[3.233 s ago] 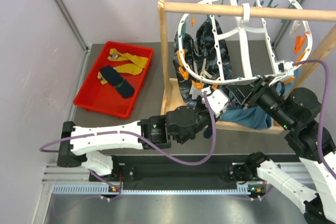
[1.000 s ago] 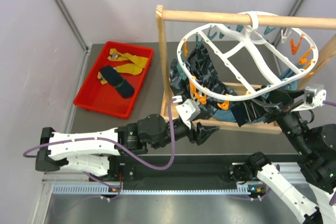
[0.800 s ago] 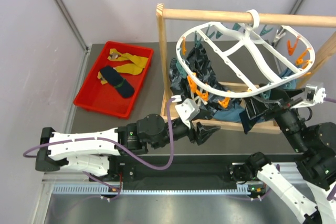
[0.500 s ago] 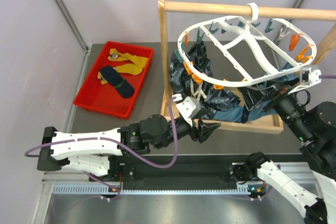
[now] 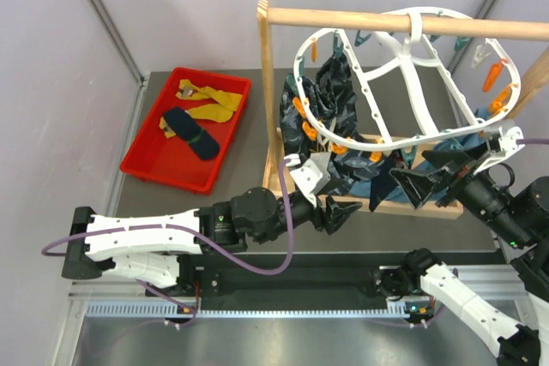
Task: Clip the socks to the hanger
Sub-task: Clamp the sock onto the hanger.
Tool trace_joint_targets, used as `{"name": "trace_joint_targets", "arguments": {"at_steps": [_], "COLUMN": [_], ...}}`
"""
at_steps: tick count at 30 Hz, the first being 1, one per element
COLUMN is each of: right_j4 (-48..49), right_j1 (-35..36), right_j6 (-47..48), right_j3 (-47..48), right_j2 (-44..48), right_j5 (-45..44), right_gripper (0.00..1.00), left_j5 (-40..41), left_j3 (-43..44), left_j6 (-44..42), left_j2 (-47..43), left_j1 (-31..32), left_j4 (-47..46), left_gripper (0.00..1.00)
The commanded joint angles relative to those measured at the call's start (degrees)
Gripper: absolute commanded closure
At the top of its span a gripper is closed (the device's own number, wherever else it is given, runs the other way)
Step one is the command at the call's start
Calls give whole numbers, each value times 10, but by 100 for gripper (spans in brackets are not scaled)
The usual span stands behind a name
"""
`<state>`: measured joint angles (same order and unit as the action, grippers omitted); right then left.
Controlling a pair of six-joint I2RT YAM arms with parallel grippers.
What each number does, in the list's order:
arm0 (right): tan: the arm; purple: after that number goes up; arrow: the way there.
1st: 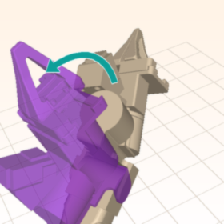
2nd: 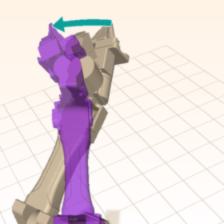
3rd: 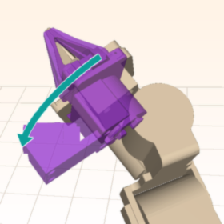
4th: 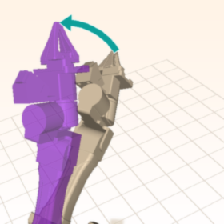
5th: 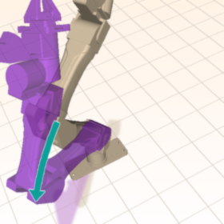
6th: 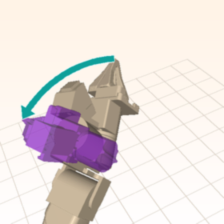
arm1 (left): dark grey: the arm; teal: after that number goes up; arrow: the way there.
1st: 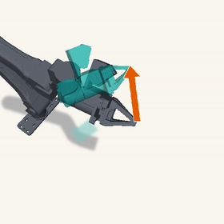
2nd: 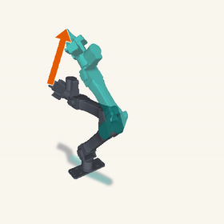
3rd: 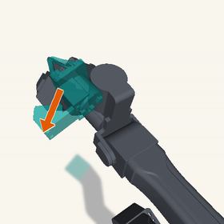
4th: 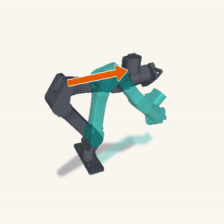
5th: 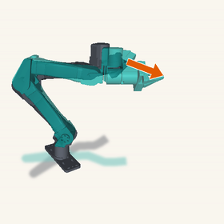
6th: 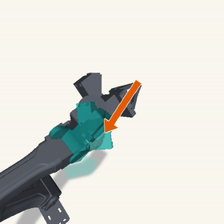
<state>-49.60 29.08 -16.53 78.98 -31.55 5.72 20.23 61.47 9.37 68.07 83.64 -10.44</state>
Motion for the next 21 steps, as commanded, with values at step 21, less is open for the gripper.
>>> {"name": "trace_joint_targets", "arguments": {"at_steps": [21], "right_j4": [-23], "right_j1": [2], "right_j6": [4], "right_j3": [6], "right_j2": [18], "right_j5": [171], "right_gripper": [2], "left_j5": [-18], "left_j3": [-28], "left_j6": [-89], "left_j2": [8], "left_j1": [2], "left_j4": [-204], "left_gripper": [56]}}
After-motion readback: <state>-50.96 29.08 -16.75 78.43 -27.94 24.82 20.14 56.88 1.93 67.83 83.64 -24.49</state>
